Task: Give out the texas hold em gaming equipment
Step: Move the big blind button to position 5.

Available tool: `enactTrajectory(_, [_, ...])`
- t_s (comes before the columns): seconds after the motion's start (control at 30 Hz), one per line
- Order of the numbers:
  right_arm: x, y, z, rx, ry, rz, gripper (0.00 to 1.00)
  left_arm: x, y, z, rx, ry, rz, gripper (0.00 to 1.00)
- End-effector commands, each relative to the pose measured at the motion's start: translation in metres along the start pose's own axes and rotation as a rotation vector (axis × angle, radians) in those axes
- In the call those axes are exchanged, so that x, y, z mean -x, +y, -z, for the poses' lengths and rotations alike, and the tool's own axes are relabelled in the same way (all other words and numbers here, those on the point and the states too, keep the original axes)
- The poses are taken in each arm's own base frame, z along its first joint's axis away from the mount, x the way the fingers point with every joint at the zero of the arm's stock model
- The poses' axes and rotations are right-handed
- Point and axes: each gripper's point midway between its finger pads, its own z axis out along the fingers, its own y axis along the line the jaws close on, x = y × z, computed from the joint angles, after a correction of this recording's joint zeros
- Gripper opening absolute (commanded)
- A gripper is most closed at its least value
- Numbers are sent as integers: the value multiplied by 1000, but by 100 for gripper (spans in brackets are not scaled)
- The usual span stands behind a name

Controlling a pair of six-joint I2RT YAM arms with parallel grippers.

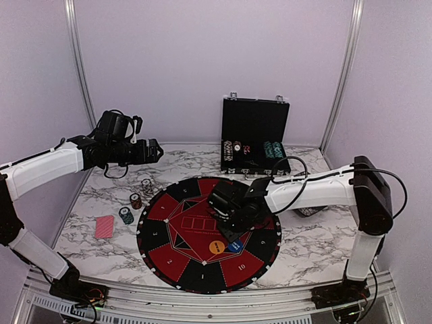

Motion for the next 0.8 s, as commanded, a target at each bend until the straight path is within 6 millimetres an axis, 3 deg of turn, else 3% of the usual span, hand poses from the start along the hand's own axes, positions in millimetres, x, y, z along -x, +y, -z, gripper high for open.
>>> enactTrajectory(0.0, [-10,30,27,110,11,1,44,4,1,3,-4,-12,8,99])
enactTrajectory(0.17, [-27,54,30,179,52,-34,41,3,0,2,-11,-7,14,99])
enactTrajectory(0.27, [-35,58,24,196,75,-73,40,2,-1,2,-16,-4,16,99])
enactTrajectory(0.77, [-37,68,4,218,96,-100,36,1,-1,2,-17,-4,16,99])
